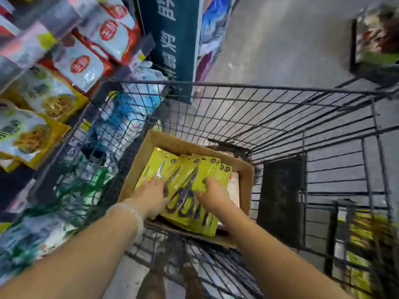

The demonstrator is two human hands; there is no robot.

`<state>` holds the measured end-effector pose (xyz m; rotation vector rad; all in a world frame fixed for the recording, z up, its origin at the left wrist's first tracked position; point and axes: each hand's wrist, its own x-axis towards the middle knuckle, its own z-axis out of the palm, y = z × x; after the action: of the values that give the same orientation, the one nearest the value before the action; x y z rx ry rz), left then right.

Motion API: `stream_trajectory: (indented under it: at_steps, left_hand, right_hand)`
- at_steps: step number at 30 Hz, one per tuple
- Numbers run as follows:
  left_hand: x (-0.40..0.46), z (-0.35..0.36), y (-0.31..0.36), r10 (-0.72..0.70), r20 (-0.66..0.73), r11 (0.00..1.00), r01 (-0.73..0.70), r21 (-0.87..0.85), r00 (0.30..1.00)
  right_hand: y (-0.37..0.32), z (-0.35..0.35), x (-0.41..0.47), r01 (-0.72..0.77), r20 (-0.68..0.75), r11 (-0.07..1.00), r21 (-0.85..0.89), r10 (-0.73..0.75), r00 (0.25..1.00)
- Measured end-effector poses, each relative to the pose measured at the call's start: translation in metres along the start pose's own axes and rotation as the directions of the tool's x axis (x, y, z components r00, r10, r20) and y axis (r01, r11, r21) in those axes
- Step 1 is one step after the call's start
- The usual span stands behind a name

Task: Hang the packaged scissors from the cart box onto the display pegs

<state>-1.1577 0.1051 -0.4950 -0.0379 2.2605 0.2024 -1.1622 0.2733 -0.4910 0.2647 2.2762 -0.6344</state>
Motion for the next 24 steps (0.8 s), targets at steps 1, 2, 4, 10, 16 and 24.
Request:
stream_trajectory:
  at_steps: [1,2,4,10,16,24]
  left_hand:
    - [0.011,-0.001,-0.003,0.008,0.019,1.000,-0.007,-0.029,1.000]
    - [0.021,-0.001,-0.007,0.014,0.033,0.999,-0.012,-0.050,0.999]
    - [0.041,0.000,-0.015,0.010,0.065,0.994,-0.003,-0.106,0.998]
    - [0.081,0.016,-0.040,-0.055,0.197,0.909,0.131,-0.396,0.979]
    - [0.088,0.019,-0.052,-0.057,0.342,0.828,0.236,-0.509,0.938]
    - [0.081,-0.002,-0.075,-0.043,0.344,0.658,0.286,-0.696,0.938]
  right_hand:
    - [-0.006,0.005,0.009,-0.015,0.010,0.999,0.038,0.015,1.000]
    - [-0.013,0.011,0.018,-0.028,0.026,0.997,0.068,0.026,0.999]
    - [-0.026,0.023,0.035,-0.066,0.047,0.989,0.134,0.060,0.997]
    - [-0.056,0.049,0.076,-0.275,0.084,0.892,0.359,0.263,0.961]
    - [-0.065,0.070,0.092,-0.401,0.110,0.805,0.438,0.395,0.912]
    - [-0.060,0.053,0.075,-0.337,0.290,0.677,0.654,0.188,0.939]
